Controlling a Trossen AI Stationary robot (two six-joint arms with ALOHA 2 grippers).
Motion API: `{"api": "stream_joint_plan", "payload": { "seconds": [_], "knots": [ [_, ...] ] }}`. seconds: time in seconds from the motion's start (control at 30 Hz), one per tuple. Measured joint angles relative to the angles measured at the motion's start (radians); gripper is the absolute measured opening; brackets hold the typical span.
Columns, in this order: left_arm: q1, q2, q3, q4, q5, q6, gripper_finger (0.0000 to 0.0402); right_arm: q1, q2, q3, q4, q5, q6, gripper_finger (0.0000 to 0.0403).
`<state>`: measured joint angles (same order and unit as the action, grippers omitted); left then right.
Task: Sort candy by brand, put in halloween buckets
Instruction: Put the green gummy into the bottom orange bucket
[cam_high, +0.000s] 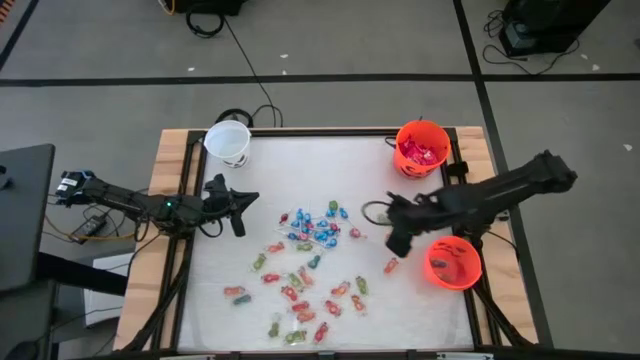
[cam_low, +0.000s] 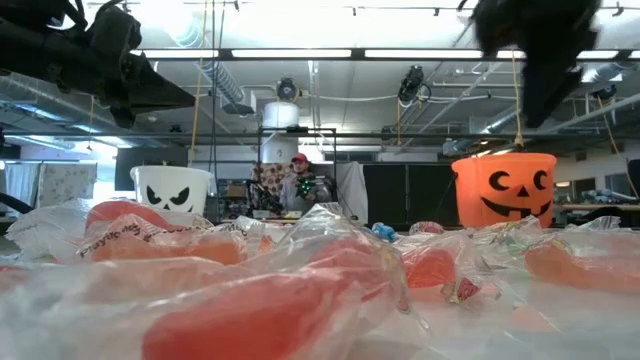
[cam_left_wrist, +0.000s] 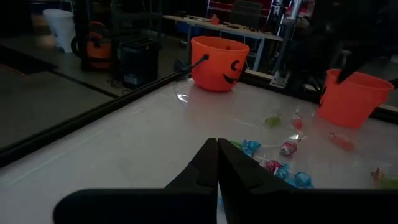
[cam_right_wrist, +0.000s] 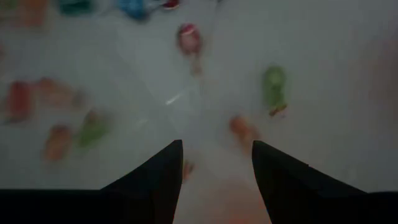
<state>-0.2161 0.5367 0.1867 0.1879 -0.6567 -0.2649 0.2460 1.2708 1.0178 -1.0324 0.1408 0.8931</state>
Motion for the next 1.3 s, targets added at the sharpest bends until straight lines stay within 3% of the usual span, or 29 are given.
{"api": "stream_joint_plan", "payload": {
  "seconds": [0.3,0.6,0.7,0.77,0.87,0.93,1.3],
  "knots": [
    [0.000,0.000,0.000,0.001,0.129,-0.001,0.0010,-0.218,0.255,-0.032,0.094,-0.006,-0.202,0.0201],
    [0.000,0.000,0.000,0.000,0.135,0.031,0.0010,-0.350,0.429,-0.054,0.224,-0.065,-0.299,0.0196],
    [0.000,0.000,0.000,0.000,0.135,0.029,0.0010,-0.360,0.459,-0.051,0.225,-0.110,-0.302,0.0171],
    [0.000,0.000,0.000,0.000,0.135,0.029,0.0010,-0.362,0.467,-0.048,0.225,-0.135,-0.303,0.0133],
    [0.000,0.000,0.000,0.000,0.135,0.029,0.0010,-0.360,0.447,-0.052,0.204,-0.172,-0.292,0.0045],
    [0.000,0.000,0.000,0.000,0.135,0.029,0.0010,-0.349,0.409,-0.043,0.174,-0.203,-0.267,0.0015],
    [0.000,0.000,0.000,0.000,0.190,0.025,0.0010,-0.143,0.080,0.124,-0.082,-0.250,0.014,0.0005]
  ]
}}
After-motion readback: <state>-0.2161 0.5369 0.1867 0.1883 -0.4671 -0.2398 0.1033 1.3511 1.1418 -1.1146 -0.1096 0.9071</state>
